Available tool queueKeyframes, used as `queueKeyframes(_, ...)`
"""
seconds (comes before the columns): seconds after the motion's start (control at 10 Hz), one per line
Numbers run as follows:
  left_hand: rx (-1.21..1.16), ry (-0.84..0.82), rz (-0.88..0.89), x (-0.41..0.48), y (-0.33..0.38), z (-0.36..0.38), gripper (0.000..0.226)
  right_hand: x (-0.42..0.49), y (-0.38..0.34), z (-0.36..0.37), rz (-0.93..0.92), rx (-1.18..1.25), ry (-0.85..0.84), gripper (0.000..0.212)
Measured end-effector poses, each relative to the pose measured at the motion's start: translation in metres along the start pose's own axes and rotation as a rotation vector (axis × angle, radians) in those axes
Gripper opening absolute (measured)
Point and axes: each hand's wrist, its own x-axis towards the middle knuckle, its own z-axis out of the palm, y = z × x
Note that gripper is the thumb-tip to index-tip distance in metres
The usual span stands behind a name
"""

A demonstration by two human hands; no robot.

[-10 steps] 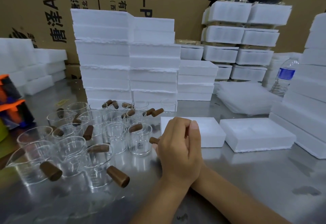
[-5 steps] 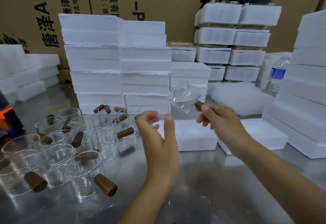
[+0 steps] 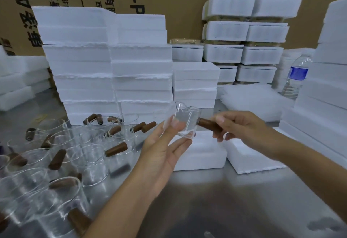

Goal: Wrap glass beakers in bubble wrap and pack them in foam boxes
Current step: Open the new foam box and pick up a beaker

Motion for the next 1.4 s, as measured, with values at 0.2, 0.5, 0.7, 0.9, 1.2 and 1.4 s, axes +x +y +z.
queueKeyframes(0.2, 0.026, 0.096, 0.075, 0.001, 0.004, -0.005, 0.064, 0.064, 0.050, -0.051, 0.131, -0.288, 0.396, 0.011)
queueKeyframes(0.5, 0.036, 0.150, 0.135, 0.005, -0.012, -0.007, 0.063, 0.104, 0.137, -0.098, 0.402, -0.699, 0.661, 0.031)
queueKeyframes(0.7, 0.083, 0.163, 0.097, 0.005, -0.010, 0.009, 0.034, 0.117, 0.144, -0.105, 0.589, -0.926, 0.615, 0.041)
queueKeyframes(0.9, 0.077, 0.136, 0.060, 0.002, -0.010, 0.011, 0.027, 0.119, 0.142, -0.108, 0.551, -1.015, 0.692, 0.019)
queueKeyframes(1.2, -0.016, 0.149, 0.158, 0.004, -0.013, 0.002, 0.100, 0.110, 0.122, -0.110, 0.406, -1.060, 0.802, 0.033)
queueKeyframes(1.4, -0.081, 0.057, 0.054, 0.001, -0.018, 0.007, 0.077, 0.084, 0.065, -0.084, -0.021, -0.586, 0.827, 0.023)
